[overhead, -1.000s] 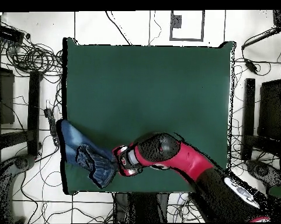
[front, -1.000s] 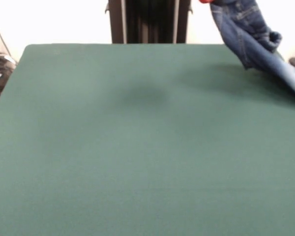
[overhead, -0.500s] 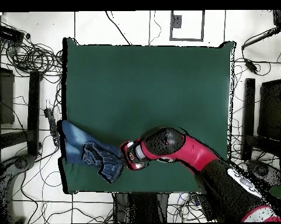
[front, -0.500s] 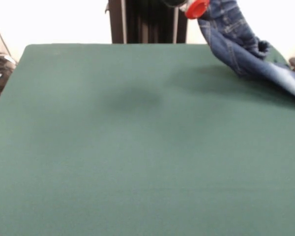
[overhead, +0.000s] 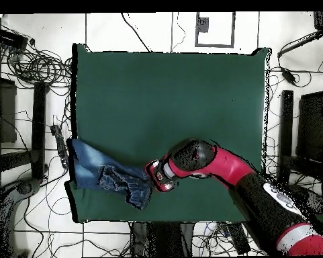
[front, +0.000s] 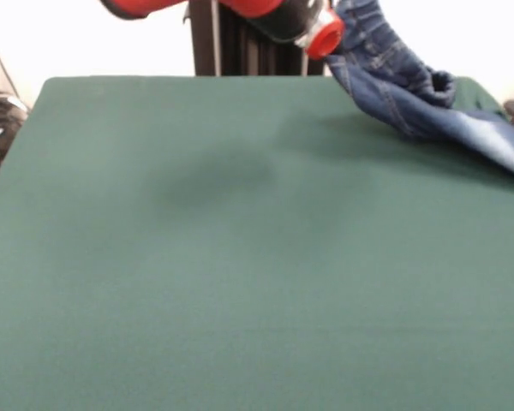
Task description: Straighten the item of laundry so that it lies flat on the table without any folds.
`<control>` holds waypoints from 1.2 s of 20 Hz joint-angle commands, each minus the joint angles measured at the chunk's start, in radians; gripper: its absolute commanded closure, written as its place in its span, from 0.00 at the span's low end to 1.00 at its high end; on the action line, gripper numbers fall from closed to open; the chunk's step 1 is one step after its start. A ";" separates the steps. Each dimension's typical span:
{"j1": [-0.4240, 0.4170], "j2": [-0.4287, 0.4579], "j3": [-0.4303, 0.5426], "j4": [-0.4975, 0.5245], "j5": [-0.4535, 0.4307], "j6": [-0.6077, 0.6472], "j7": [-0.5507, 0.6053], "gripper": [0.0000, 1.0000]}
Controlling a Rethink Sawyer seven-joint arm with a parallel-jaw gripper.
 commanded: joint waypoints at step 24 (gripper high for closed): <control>-0.167 0.035 0.247 -0.299 -0.267 0.509 -0.427 1.00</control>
